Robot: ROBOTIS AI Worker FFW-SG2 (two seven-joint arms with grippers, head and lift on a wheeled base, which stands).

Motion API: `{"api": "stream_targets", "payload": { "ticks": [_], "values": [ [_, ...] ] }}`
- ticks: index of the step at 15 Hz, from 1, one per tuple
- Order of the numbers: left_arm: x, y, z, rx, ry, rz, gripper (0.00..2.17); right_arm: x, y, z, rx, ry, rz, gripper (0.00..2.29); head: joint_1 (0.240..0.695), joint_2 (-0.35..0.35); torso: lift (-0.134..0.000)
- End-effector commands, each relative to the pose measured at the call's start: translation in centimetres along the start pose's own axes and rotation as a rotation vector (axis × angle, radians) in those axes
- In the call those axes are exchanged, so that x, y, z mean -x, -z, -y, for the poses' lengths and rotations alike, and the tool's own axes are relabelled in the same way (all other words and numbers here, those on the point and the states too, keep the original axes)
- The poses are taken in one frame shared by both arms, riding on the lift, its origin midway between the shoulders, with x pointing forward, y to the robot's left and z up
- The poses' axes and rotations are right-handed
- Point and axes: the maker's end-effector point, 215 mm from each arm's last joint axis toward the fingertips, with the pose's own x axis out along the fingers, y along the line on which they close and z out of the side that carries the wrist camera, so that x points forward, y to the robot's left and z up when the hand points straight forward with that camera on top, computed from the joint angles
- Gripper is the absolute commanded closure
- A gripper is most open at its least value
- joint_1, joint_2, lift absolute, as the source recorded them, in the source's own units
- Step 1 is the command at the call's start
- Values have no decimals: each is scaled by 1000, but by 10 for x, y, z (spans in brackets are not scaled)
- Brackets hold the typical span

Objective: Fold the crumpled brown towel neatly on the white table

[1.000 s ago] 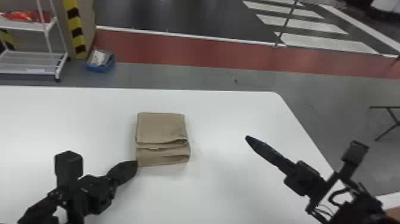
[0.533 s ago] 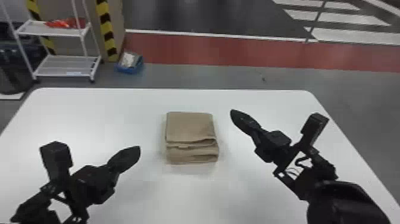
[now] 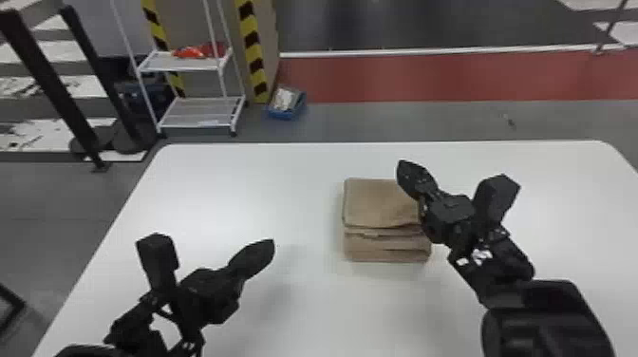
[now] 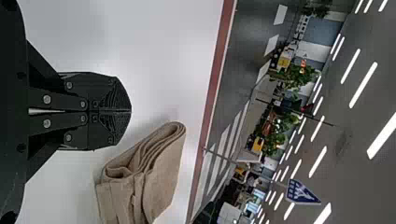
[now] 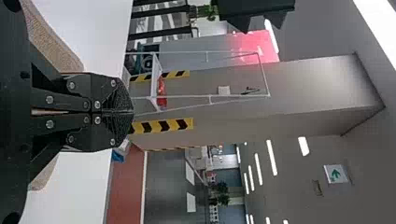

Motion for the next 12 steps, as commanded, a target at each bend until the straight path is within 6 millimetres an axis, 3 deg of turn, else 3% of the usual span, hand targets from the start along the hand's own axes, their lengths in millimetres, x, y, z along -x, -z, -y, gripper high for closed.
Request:
{"api": "stream_targets", "payload": {
  "ticks": [1,6,9,12],
  "values": [
    [2,0,-5,-16,-2,-6,2007,5,30,8,-30,20,-74,2196,695,108,-124],
    [-6,-2,1,-20,21,-9,2007,22,79,21,-107,57,-231,2196,695,100,-124],
    [-8,0,9,-21,32,-13,2007,23,82,30,-107,64,-243,2196,695,82,-124],
    [-9,-1,9,-21,27,-9,2007,26,59,37,-92,39,-172,2196,695,70,-124]
  ]
}}
